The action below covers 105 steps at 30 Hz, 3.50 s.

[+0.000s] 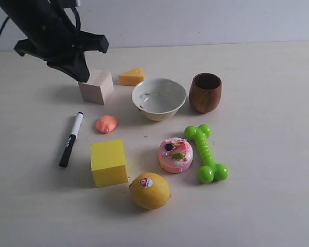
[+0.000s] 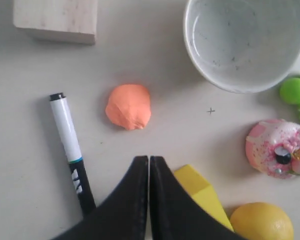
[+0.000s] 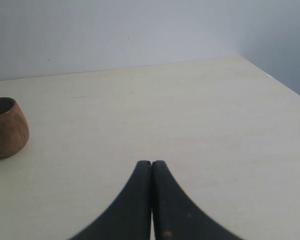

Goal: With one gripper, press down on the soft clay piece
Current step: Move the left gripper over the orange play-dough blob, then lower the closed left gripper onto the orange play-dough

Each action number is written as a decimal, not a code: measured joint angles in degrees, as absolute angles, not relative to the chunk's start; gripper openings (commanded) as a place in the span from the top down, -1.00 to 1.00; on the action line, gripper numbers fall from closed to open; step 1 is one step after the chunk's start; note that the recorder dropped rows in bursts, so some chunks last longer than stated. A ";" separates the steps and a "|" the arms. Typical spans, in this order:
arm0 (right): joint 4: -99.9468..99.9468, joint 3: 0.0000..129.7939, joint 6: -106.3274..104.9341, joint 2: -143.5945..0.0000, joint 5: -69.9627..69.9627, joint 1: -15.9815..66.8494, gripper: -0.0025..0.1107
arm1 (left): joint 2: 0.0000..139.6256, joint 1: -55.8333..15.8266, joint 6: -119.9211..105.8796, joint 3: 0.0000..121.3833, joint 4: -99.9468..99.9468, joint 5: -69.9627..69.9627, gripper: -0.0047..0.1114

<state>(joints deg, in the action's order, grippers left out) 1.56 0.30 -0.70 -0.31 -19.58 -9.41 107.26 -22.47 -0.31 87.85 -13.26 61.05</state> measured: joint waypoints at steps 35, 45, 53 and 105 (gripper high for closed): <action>1.56 0.30 -0.70 -0.31 -19.58 -9.41 0.96 | 127.40 -27.69 -17.33 101.05 -4.12 63.75 0.85; 1.56 0.30 -0.70 -0.31 -19.58 -9.41 0.96 | 127.90 -27.69 -19.31 101.05 -4.32 63.27 0.85; 1.56 0.30 -0.70 -0.31 -19.58 -9.41 0.96 | 128.27 -27.69 -19.47 101.05 -4.37 62.92 0.85; 1.56 0.30 -0.70 -0.31 -19.58 -9.41 0.96 | 129.59 -26.36 -15.00 98.71 -7.58 61.76 0.92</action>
